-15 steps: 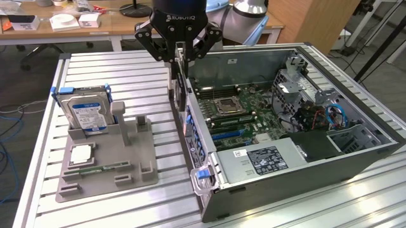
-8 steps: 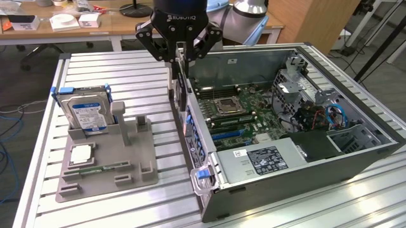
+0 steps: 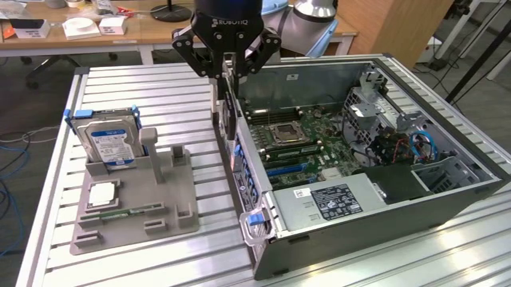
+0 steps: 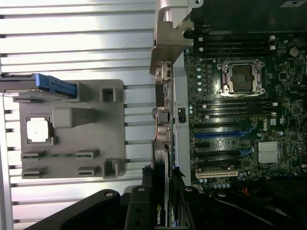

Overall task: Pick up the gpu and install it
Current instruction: 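Pick up the gpu and move the gpu toward the slot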

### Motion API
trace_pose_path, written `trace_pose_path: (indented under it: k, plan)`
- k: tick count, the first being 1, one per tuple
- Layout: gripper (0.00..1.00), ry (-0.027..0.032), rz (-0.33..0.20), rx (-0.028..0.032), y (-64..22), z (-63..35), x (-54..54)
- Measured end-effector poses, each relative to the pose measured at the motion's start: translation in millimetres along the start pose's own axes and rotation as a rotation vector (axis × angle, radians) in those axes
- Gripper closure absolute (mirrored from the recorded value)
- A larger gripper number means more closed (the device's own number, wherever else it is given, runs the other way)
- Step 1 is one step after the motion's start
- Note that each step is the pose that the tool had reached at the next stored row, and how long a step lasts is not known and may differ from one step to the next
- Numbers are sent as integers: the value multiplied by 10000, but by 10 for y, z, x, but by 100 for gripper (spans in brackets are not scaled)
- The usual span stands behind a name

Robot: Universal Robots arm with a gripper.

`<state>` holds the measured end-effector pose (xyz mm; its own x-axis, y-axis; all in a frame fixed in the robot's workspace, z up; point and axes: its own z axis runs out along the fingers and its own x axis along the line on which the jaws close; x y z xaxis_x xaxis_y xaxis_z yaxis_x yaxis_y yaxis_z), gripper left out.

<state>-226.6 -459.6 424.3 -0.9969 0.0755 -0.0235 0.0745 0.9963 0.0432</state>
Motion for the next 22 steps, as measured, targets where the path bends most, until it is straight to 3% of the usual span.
trace_pose_path:
  k: [22]
  plan:
    - [74, 1, -3, 1, 7, 2, -96]
